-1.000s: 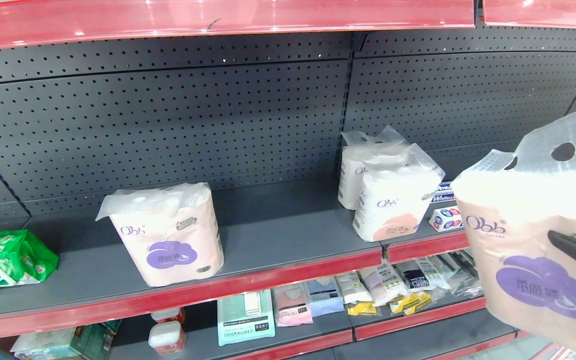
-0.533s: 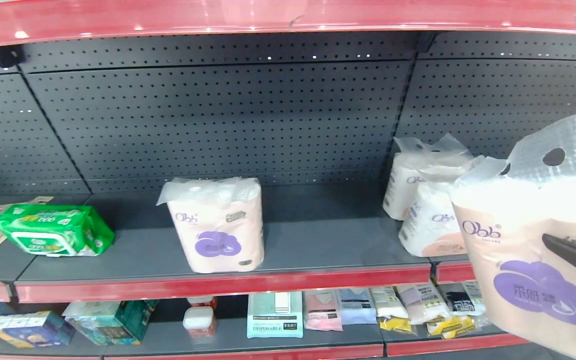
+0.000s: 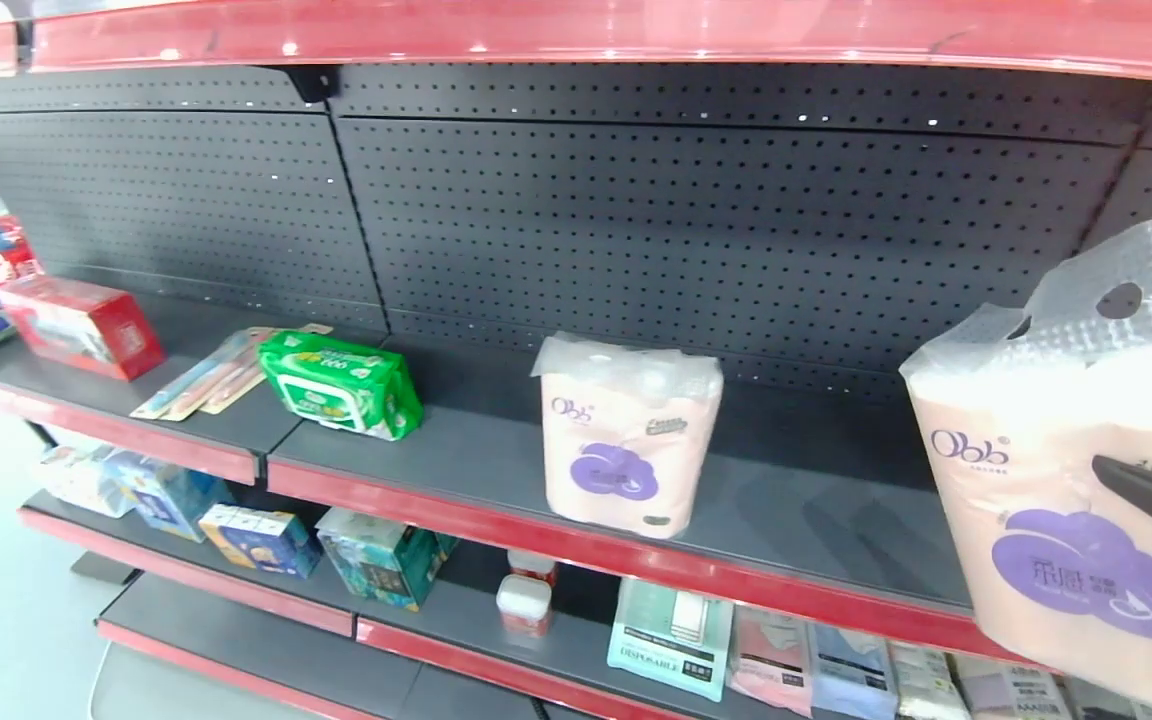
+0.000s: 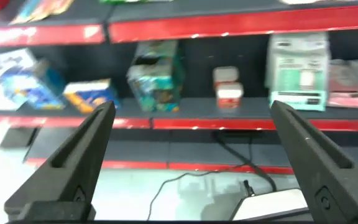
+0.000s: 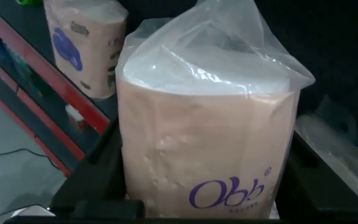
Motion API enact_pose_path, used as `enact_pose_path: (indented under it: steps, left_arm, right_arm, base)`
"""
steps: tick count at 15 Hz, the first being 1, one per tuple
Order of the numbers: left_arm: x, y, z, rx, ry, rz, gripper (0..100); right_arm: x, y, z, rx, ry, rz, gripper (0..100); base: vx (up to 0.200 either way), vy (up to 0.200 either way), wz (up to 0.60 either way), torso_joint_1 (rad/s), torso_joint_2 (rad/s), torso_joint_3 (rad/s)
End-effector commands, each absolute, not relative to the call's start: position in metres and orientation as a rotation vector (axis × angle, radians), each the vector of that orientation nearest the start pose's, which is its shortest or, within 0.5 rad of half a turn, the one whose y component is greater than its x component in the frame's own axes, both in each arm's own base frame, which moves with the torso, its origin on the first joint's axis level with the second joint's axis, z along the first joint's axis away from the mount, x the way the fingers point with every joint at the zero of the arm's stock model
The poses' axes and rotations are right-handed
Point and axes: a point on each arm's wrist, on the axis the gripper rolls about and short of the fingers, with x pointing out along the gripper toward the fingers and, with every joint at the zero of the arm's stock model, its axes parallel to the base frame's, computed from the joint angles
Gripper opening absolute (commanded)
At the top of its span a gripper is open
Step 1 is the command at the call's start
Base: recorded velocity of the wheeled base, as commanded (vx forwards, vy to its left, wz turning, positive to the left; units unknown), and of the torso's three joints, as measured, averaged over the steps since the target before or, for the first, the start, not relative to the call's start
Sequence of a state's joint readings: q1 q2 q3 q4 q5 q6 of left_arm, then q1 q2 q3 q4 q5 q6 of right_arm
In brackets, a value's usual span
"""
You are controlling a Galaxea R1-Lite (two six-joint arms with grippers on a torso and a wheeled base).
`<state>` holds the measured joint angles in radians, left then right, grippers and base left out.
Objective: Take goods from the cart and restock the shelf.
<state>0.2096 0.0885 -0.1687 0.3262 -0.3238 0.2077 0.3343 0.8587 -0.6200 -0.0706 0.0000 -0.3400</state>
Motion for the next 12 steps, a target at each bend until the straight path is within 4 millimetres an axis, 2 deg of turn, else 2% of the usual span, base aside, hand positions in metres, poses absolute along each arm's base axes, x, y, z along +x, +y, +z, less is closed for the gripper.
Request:
enact_pose_path:
  steps: [1, 5, 8, 10, 12]
  left_arm:
    - [-0.03, -0.014, 0.091, 0.14, 0.228, -0.137, 100]
    - [-0.03, -0.014, 0.091, 0.134, 0.23, -0.132, 100]
    - [-0.023, -0.012, 0.088, 0.109, 0.172, -0.092, 100]
    - [-0.018, -0.009, 0.085, 0.062, 0.099, -0.029, 100]
    - [-0.017, -0.008, 0.083, 0.037, 0.097, 0.02, 100]
  right_arm:
    - [0.09, 0.031, 0.247, -0.364, 0.094, 0.36, 0]
    - [0.117, 0.041, 0.262, -0.309, 0.109, 0.36, 0]
    - [0.148, 0.051, 0.257, -0.266, 0.093, 0.344, 0]
    - [0.156, 0.055, 0.253, -0.27, 0.118, 0.349, 0]
    - [0.159, 0.056, 0.252, -0.272, 0.127, 0.35, 0]
  base:
    - [0.0, 0.0, 0.0, 0.0, 0.0, 0.0]
    - [0.0, 0.0, 0.0, 0.0, 0.0, 0.0]
    - [0.0, 0.0, 0.0, 0.0, 0.0, 0.0]
    - [0.0, 0.0, 0.0, 0.0, 0.0, 0.0]
    - [0.0, 0.0, 0.0, 0.0, 0.0, 0.0]
